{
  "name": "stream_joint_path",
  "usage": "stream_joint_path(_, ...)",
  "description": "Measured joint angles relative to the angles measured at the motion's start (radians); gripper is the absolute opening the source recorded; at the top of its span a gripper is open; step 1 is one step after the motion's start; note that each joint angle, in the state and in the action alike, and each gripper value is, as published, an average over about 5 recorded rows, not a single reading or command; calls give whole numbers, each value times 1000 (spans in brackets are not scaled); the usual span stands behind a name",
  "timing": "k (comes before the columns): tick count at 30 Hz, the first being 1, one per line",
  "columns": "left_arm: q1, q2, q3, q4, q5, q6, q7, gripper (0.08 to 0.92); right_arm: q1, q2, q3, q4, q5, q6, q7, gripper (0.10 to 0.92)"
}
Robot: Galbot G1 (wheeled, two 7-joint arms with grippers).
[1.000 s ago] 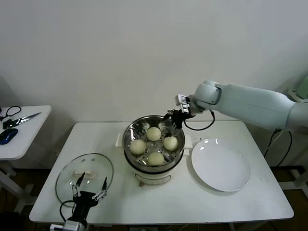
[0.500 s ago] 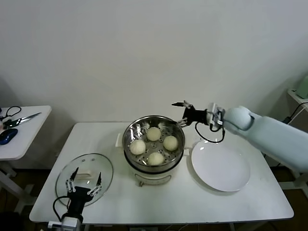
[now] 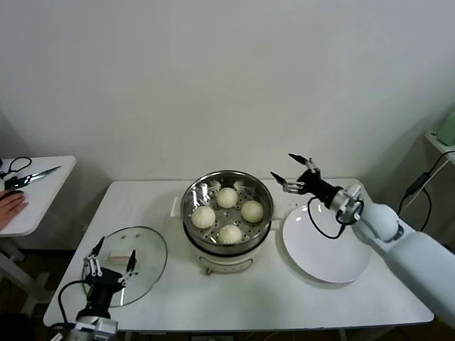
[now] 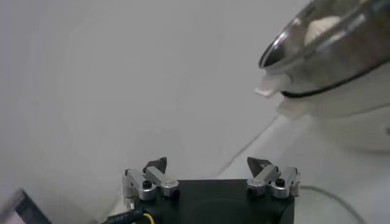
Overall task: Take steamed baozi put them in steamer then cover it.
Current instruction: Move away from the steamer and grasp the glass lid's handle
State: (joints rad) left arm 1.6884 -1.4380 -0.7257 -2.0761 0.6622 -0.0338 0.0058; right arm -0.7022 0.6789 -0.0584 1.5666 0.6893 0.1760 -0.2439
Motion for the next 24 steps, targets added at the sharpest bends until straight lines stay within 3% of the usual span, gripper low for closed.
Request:
stream_joint_path(12,-7,-8,11,29,588,-28,-18,823,-349,78,359,7,-52,-3,13,823)
stream_joint_path(24,-73,-7,-8,187,857,-17,-69,823,-479,132,479,3,-93,-11,6,823)
